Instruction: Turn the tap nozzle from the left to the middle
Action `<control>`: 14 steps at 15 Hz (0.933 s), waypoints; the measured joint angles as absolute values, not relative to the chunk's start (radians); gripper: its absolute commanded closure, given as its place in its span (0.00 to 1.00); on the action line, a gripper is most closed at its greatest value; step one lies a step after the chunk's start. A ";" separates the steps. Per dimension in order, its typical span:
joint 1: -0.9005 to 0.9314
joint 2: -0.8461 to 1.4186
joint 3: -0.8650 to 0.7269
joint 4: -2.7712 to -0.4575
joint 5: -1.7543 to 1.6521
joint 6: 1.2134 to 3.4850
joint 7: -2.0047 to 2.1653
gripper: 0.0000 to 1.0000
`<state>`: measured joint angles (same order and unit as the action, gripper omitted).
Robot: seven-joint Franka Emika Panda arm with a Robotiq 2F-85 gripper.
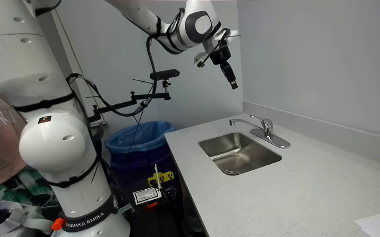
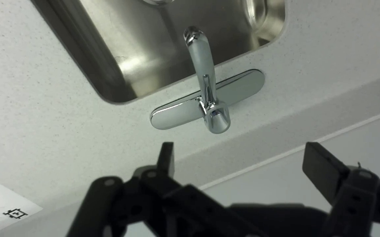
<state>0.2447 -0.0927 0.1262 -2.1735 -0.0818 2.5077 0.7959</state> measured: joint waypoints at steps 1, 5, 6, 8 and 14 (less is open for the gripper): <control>0.244 -0.101 0.130 -2.180 -0.072 2.508 0.787 0.00; 0.239 -0.119 0.145 -2.192 -0.026 2.508 0.750 0.00; 0.237 -0.116 0.147 -2.192 -0.026 2.508 0.750 0.00; 0.234 -0.113 0.148 -2.192 -0.026 2.508 0.750 0.00; 0.233 -0.113 0.149 -2.192 -0.026 2.508 0.750 0.00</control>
